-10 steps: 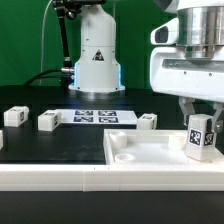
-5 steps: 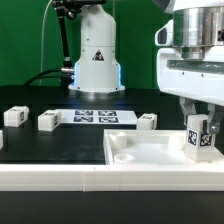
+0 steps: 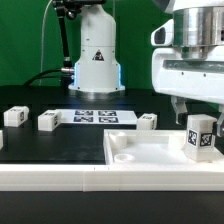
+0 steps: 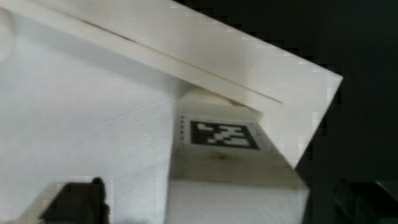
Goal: Assemble one leg
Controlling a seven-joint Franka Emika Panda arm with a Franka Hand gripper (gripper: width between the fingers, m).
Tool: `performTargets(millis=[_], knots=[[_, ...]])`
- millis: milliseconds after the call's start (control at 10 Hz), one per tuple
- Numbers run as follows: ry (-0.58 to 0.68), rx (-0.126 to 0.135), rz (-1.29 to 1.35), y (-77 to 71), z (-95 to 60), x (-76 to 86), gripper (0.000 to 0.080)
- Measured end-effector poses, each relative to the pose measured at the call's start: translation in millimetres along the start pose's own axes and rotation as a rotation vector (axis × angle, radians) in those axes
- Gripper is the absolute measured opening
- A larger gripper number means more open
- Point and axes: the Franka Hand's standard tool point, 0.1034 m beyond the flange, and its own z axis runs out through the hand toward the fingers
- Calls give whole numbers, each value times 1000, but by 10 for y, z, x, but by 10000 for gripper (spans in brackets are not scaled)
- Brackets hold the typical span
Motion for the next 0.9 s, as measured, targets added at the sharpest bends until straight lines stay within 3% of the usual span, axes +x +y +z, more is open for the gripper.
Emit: performTargets(millis=[500, 900], knots=[[-4, -39, -451, -9, -14, -70, 649], [-2, -34, -786, -26, -23, -54, 649]])
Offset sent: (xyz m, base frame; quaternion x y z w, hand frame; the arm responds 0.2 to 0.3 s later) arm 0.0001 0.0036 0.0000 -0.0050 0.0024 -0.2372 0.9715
